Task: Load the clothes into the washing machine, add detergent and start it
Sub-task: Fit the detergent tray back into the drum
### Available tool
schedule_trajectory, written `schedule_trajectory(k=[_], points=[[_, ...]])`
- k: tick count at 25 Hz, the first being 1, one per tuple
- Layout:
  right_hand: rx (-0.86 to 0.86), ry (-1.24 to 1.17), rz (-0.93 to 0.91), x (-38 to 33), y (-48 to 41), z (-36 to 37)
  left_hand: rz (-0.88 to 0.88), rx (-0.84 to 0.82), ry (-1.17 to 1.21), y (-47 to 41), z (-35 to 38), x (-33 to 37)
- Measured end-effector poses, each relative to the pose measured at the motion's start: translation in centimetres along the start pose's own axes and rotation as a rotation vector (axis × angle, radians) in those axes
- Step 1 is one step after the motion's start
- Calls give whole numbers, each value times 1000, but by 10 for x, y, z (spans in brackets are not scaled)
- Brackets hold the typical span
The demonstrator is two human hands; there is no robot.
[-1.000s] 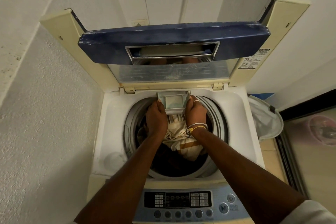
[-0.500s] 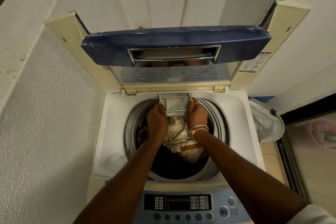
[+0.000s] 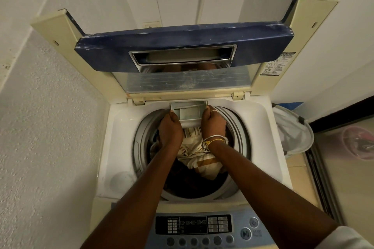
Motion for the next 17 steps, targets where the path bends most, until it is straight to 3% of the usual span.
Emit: schedule_trajectory(k=[6, 17], points=[[-15, -24, -32, 4, 1, -5, 128, 31, -29, -3, 3, -11], [-2, 1, -29, 5, -1, -1, 89, 9, -43, -6, 3, -10]])
Point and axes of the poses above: each hand's wrist, its own y-axis away from the middle knuckle, its own z-axis out of the palm, x = y × z, the point moved 1 cm from there along -y, towards the middle knuckle, and after that the axes turned 2 degrees about -z, right-handed, at the moved point
